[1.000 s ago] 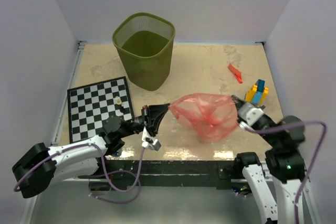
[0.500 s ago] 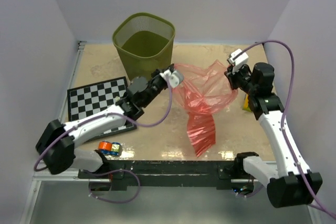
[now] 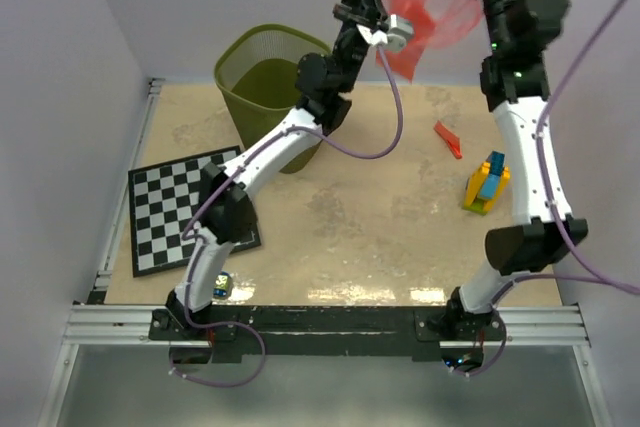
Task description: Put the trash bags into the trash bin
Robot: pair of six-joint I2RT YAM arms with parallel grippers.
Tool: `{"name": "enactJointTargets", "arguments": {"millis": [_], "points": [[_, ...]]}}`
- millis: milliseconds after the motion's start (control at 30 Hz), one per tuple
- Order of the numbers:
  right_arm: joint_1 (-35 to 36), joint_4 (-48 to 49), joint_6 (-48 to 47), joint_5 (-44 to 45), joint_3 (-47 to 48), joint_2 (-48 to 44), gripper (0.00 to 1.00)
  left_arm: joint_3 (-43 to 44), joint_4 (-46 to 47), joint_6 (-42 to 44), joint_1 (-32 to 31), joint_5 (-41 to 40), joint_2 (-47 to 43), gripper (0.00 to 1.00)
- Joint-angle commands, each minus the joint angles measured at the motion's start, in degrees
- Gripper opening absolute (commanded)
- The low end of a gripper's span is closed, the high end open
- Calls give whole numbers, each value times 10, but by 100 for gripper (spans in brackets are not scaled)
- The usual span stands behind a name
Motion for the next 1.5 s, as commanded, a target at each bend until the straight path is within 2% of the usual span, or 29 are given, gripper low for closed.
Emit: {"name": "enactJointTargets", "arguments": {"millis": [0,67,133,167,200,233,267,300,333,367,400,467,500,567,600,767,867,933,1067,1167,1233,1333,1400,1467], "points": [[4,339,58,-20,8,-133,0,346,128,65,5,159,98,0],[13,466,45,-49,-90,-199,0,192,223,137,-9,267,19,0],[29,452,-24,-50,-236,-251,0,89,235,160,-24,289,-22,0],[30,396,-100,-48,-314,-261,0,34,271,127,-26,232,-21,0],[30,233,-163,-68,-377,-253,0,-31,272,112,-29,202,-32,0],[31,40,-253,-103,-418,-238,0,-181,220,151,-33,197,-89,0],[31,-154,-340,-150,-469,-243,0,-423,179,200,-11,298,-202,0],[28,-302,-406,-190,-520,-276,0,-634,150,223,34,487,-314,0],[26,-395,-476,-231,-557,-347,0,-785,76,257,41,541,-399,0],[26,-473,-530,-259,-585,-434,0,-866,2,250,28,519,-489,0],[26,-503,-516,-289,-597,-512,0,-914,-50,234,21,521,-559,0],[26,-474,-422,-336,-601,-661,0,-982,-84,180,4,526,-680,0],[26,-457,-372,-358,-601,-719,0,-994,-79,132,-12,495,-722,0],[26,-354,-223,-355,-609,-780,0,-990,-92,85,-48,425,-753,0],[25,-321,-177,-345,-614,-787,0,-980,-96,60,-54,397,-755,0],[26,-291,-85,-273,-585,-668,0,-864,-221,-94,-68,270,-707,0],[26,-283,-58,-241,-556,-589,0,-794,-243,-222,-67,125,-652,0],[26,-257,-25,-197,-550,-551,0,-742,-250,-262,-64,44,-608,0],[26,-152,9,-97,-580,-476,0,-647,-237,-317,-24,34,-509,0],[26,-60,1,-12,-557,-362,0,-538,-205,-285,-8,18,-401,0],[25,-9,-28,23,-488,-279,0,-444,-179,-254,4,-1,-321,0],[25,38,-53,29,-322,-184,0,-278,-122,-179,18,-15,-216,0],[26,63,-51,32,-163,-135,0,-176,-44,-101,20,-21,-152,0],[26,106,-19,20,-57,-114,0,-75,54,-18,19,-13,-95,0]]}}
